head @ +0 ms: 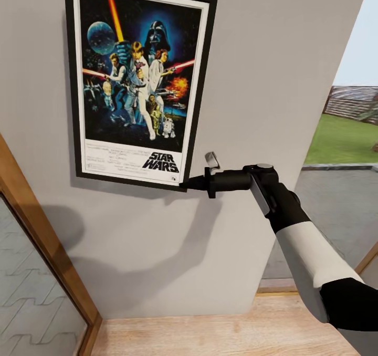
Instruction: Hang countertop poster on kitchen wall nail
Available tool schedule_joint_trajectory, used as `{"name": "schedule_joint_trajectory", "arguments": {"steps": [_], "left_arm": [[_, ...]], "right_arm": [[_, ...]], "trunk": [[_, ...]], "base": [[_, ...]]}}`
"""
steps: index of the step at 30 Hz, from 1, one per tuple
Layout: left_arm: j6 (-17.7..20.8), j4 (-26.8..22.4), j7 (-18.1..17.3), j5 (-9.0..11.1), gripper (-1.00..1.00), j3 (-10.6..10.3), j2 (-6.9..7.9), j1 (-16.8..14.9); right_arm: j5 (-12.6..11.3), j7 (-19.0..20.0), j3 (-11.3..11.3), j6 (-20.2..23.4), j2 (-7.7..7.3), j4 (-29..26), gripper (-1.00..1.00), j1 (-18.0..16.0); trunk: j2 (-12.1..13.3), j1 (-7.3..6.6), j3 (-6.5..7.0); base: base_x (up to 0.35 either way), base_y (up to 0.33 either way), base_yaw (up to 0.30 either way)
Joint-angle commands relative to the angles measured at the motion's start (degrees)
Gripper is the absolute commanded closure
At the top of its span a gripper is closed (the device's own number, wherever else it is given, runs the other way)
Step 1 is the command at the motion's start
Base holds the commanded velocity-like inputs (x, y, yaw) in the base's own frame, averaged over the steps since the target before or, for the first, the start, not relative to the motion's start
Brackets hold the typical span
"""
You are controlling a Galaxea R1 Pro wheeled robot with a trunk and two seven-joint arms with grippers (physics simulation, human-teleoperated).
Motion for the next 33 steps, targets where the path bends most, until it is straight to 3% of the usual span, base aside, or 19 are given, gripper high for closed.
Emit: {"name": "schedule_joint_trajectory", "arguments": {"steps": [1, 20, 21, 22, 23, 33], "left_arm": [[0.1, 0.0, -0.4, 0.5, -1.00, 0.1, -0.01, 0.0], [0.1, 0.0, -0.4, 0.5, -1.00, 0.1, -0.01, 0.0], [0.1, -0.1, -0.4, 0.5, -1.00, 0.2, -0.01, 0.0], [0.1, -0.1, -0.4, 0.5, -1.00, 0.2, -0.01, 0.0], [0.1, 0.0, -0.4, 0.5, -1.00, 0.2, -0.01, 0.0], [0.1, 0.0, -0.4, 0.5, -1.00, 0.2, -0.01, 0.0]], "right_arm": [[-0.5, 0.0, 0.2, 0.7, -0.07, 0.0, 1.00, -0.1], [-0.1, -0.1, 0.4, 0.5, -0.16, 0.0, 1.00, -0.1], [0.3, -0.1, 0.4, 0.5, -0.16, 0.0, 1.00, -0.1], [5.1, -0.1, 0.3, 0.5, -0.16, 0.1, 1.00, -0.1], [5.7, -0.1, 0.3, 0.5, -0.16, 0.1, 1.00, -0.1], [6.8, 0.0, 0.2, 0.7, -0.19, -0.1, 1.00, -0.1]], "trunk": [[-0.1, 0.04, -0.11], [-0.1, 0.04, -0.11], [-0.1, 0.04, -0.11], [-0.1, 0.04, -0.11], [-0.1, 0.04, -0.11], [-0.1, 0.04, -0.11]], "base": [[0.000, 0.000, 0.000], [0.000, 0.000, 0.000], [0.000, 0.000, 0.000], [0.000, 0.000, 0.000], [0.000, 0.000, 0.000], [0.000, 0.000, 0.000]]}}
